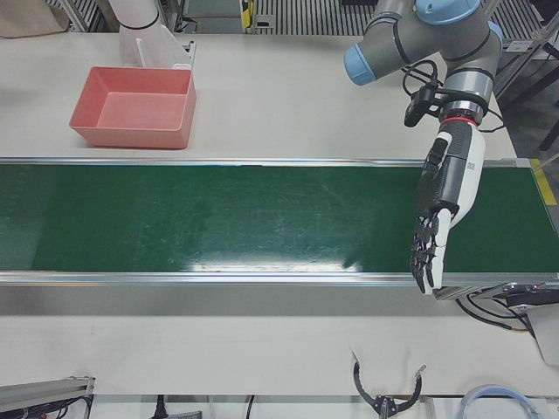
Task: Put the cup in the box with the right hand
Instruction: 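Lift the cup off the belt and carry it toward the pink tray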
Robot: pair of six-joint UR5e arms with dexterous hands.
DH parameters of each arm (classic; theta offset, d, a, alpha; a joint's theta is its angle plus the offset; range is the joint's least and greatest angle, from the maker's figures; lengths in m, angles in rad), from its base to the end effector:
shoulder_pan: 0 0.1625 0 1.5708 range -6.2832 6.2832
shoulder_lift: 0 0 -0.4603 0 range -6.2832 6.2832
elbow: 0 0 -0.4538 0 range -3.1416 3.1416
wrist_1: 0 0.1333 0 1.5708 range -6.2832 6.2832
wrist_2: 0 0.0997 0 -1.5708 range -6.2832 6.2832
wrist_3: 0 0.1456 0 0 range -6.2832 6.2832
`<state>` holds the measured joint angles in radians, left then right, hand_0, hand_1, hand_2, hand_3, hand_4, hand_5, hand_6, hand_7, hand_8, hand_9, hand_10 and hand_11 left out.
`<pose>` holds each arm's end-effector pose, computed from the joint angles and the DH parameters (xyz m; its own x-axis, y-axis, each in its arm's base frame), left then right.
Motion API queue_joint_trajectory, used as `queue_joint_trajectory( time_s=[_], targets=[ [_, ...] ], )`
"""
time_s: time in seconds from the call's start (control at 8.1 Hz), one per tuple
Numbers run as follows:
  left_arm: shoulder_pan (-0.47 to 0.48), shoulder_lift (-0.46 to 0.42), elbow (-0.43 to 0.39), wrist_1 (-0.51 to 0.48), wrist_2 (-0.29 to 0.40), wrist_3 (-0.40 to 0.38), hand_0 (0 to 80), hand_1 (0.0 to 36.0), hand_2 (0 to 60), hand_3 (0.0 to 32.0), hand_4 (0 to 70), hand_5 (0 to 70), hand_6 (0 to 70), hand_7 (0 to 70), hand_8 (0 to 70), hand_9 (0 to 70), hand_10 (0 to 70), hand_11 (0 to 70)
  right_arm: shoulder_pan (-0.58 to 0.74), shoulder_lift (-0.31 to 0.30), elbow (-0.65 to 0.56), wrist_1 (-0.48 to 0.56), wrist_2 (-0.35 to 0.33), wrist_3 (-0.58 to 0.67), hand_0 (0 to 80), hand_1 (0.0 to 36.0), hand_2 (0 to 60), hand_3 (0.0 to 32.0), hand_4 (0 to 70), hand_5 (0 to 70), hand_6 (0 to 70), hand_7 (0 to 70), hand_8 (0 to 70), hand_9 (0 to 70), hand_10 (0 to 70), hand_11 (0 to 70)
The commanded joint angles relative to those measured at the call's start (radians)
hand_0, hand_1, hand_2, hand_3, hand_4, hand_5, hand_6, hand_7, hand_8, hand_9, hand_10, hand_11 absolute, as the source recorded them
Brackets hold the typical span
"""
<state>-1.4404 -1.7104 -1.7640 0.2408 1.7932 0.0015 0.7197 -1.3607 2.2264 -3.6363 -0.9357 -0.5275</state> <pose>-0.0167 -0.6512 0.5563 -0.9385 -0.3445 -0.0218 -0.0105 0.0916 -0.9957 -0.2579 -0.5182 0.3175 -0.9550 0.0879 0.2833 -0.2408 0.3278 -0.9135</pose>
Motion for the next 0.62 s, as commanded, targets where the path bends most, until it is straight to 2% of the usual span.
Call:
queue_joint_trajectory(
  time_s=[0.0, 0.25, 0.37, 0.49],
  targets=[
    [0.0, 0.0, 0.0, 0.0, 0.0, 0.0, 0.0, 0.0, 0.0, 0.0, 0.0, 0.0, 0.0, 0.0, 0.0, 0.0, 0.0, 0.0, -0.341, 0.015, 0.233, -0.013, 0.193, -0.235, 59.4, 35.2, 60.0, 0.0, 70.0, 16.6, 36.1, 70.0, 61.9, 70.0, 48.0, 68.8],
    [0.0, -0.002, 0.0, 0.0, 0.0, 0.0, 0.0, 0.0, 0.0, 0.0, 0.0, 0.0, 0.0, 0.0, 0.0, 0.0, 0.0, 0.0, -0.568, 0.038, 0.26, -0.007, 0.305, -0.351, 59.7, 34.6, 60.0, 0.0, 70.0, 16.1, 36.0, 70.0, 61.3, 70.0, 47.6, 67.9],
    [0.0, -0.002, 0.0, 0.0, 0.0, 0.0, 0.0, 0.0, 0.0, 0.0, 0.0, 0.0, 0.0, 0.0, 0.0, 0.0, 0.0, 0.0, -0.627, 0.04, 0.259, -0.005, 0.334, -0.382, 57.5, 34.8, 60.0, 0.0, 70.0, 16.0, 35.7, 70.0, 60.9, 70.0, 47.7, 68.2],
    [0.0, -0.002, 0.0, 0.0, 0.0, 0.0, 0.0, 0.0, 0.0, 0.0, 0.0, 0.0, 0.0, 0.0, 0.0, 0.0, 0.0, 0.0, -0.678, 0.041, 0.251, -0.001, 0.351, -0.391, 60.1, 33.2, 60.0, 0.0, 70.0, 15.9, 34.7, 70.0, 59.7, 70.0, 47.2, 67.5]
  ],
)
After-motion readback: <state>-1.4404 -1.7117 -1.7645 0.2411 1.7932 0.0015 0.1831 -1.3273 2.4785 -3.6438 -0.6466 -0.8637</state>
